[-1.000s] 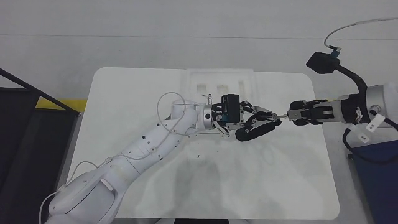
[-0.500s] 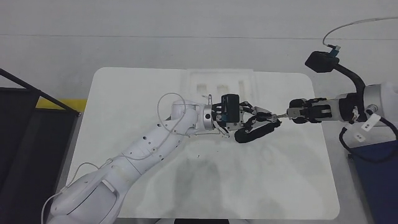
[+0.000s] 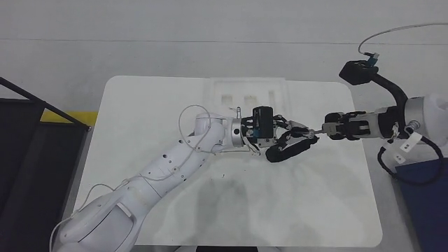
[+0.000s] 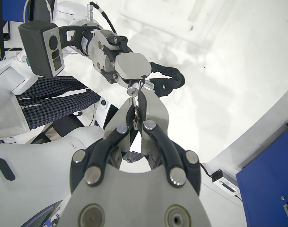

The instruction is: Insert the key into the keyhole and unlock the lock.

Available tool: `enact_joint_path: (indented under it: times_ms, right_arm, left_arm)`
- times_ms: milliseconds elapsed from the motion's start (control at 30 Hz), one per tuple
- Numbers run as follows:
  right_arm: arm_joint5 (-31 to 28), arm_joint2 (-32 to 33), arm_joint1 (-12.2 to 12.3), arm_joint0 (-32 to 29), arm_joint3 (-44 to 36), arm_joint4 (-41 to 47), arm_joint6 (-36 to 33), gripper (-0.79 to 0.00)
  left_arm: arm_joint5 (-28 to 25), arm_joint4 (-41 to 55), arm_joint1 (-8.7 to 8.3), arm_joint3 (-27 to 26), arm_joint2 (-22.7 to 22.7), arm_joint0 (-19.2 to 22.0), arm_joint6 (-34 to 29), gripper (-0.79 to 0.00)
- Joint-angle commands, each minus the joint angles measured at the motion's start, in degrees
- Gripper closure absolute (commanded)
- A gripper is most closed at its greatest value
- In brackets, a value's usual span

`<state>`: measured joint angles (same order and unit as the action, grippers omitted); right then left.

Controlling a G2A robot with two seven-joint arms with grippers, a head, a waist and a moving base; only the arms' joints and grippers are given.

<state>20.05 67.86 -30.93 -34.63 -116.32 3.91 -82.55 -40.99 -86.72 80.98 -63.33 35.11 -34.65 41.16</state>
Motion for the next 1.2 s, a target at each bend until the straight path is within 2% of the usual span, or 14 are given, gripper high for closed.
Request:
enact_joint_path:
  times_ms: [0, 667, 700, 733, 767, 900, 1033, 1167]
  right_arm:
    - [-0.1, -0.4, 0.0, 0.1, -0.1, 0.0, 0.0, 0.0]
    - [0.2, -4.8, -0.9, 2.4, 0.0, -1.1, 1.6, 0.0]
    - [0.3, -4.9, -1.0, 2.5, 0.0, -1.1, 1.9, -0.243]
    - [0.1, -4.9, -1.0, 2.7, 0.0, -1.0, 2.3, -0.542]
    - [0.0, -4.9, -1.1, 2.9, 0.1, -0.7, 2.7, -0.785]
    - [-1.6, -4.4, -1.3, 3.4, 0.5, 0.7, 5.1, -0.785]
    - [-6.3, -3.1, -1.4, 2.9, 1.5, 2.5, 9.0, -0.785]
    - [-17.3, -0.5, -1.5, 0.6, 3.6, 8.3, 13.9, -0.785]
  left_arm:
    - [0.1, 0.5, 0.13, 0.2, 0.3, -0.2, -0.3, 0.0]
    - [-1.6, -0.4, 1.03, 1.2, 1.0, -0.5, -0.4, 0.0]
    - [-1.7, -0.5, 1.03, 1.3, 1.1, -0.6, -0.3, 0.0]
    - [-1.8, -0.6, 1.01, 1.3, 1.3, -0.6, -0.3, 0.0]
    - [-1.9, -0.7, 1.0, 1.4, 1.4, -0.6, -0.3, 0.0]
    - [-2.6, -0.8, 0.85, 1.7, 2.1, -0.9, 0.0, 0.0]
    - [-4.4, 0.8, 0.56, 1.8, 3.5, -1.2, 0.2, 0.0]
    - [-8.5, 3.8, 0.13, 1.7, 5.2, -1.6, -1.0, 0.0]
